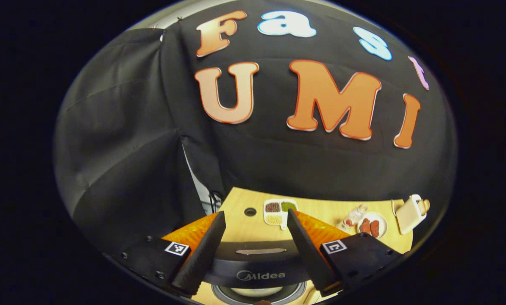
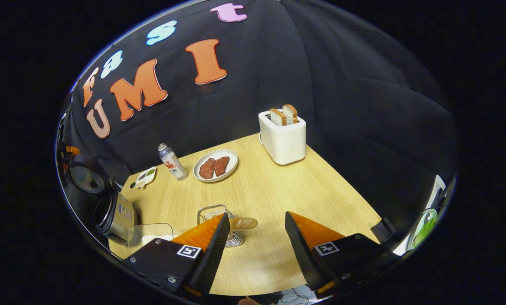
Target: Close the left gripper, press the button to open the rice cooker; take a wooden spoon from the chopstick holder with the right hand, scoop a spoonful of rice and pour it into the rice cooker, then put the wooden spoon back into the chopstick holder.
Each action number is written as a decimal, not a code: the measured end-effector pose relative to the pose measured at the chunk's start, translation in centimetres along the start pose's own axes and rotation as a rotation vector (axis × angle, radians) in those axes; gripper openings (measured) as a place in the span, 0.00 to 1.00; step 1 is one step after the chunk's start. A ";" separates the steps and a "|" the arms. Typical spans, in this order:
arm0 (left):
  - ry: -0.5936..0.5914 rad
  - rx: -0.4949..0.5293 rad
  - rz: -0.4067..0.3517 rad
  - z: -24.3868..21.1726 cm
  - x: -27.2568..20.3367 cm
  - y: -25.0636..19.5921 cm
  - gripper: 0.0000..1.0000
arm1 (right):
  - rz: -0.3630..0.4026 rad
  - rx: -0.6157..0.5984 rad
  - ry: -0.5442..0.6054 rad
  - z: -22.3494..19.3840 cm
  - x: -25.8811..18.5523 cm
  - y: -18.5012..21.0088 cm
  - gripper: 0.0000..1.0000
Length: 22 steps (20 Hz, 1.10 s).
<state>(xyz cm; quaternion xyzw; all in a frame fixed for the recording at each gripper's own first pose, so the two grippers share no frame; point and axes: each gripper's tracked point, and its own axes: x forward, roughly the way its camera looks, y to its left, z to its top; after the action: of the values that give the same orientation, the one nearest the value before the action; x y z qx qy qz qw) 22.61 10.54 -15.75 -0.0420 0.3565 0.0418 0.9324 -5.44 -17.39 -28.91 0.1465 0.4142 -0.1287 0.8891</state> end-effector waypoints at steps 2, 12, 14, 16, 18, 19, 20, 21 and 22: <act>0.078 -0.014 -0.035 -1.4 -0.8 -0.5 0.94 | 0.009 -0.019 -0.004 -0.1 0.0 0.7 0.82; 0.522 -0.015 -0.046 -15.3 -2.7 -0.5 0.94 | 0.065 -0.129 -0.014 0.7 1.3 4.9 0.82; 0.578 -0.015 -0.040 -17.9 -2.6 -0.6 0.97 | 0.074 -0.146 -0.010 0.5 1.5 5.4 0.82; 0.632 -0.021 -0.027 -20.8 -2.2 -0.8 0.97 | 0.076 -0.169 -0.002 0.2 1.5 5.6 0.82; 0.679 -0.003 -0.005 -23.8 -1.3 -1.3 0.94 | 0.076 -0.194 0.005 -0.1 1.7 5.8 0.82; 0.639 0.026 -0.008 -23.2 -0.6 -1.3 0.94 | 0.073 -0.207 0.007 -0.1 1.7 5.9 0.82; 0.646 0.034 -0.003 -23.4 -0.8 -1.1 0.95 | 0.076 -0.221 0.007 -0.2 1.7 6.0 0.82; 0.635 0.018 0.010 -23.4 -0.4 -1.3 0.96 | 0.075 -0.234 0.006 -0.2 1.7 6.2 0.82; 0.637 0.014 0.009 -23.4 -0.4 -1.4 0.97 | 0.077 -0.246 0.005 -0.3 1.6 6.3 0.82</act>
<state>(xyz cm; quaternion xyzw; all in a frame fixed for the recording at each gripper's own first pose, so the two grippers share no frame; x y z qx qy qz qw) 7.00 6.64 -32.78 -0.0448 0.6310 0.0281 0.7740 -2.42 -11.64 -29.37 0.0526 0.4231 -0.0425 0.9035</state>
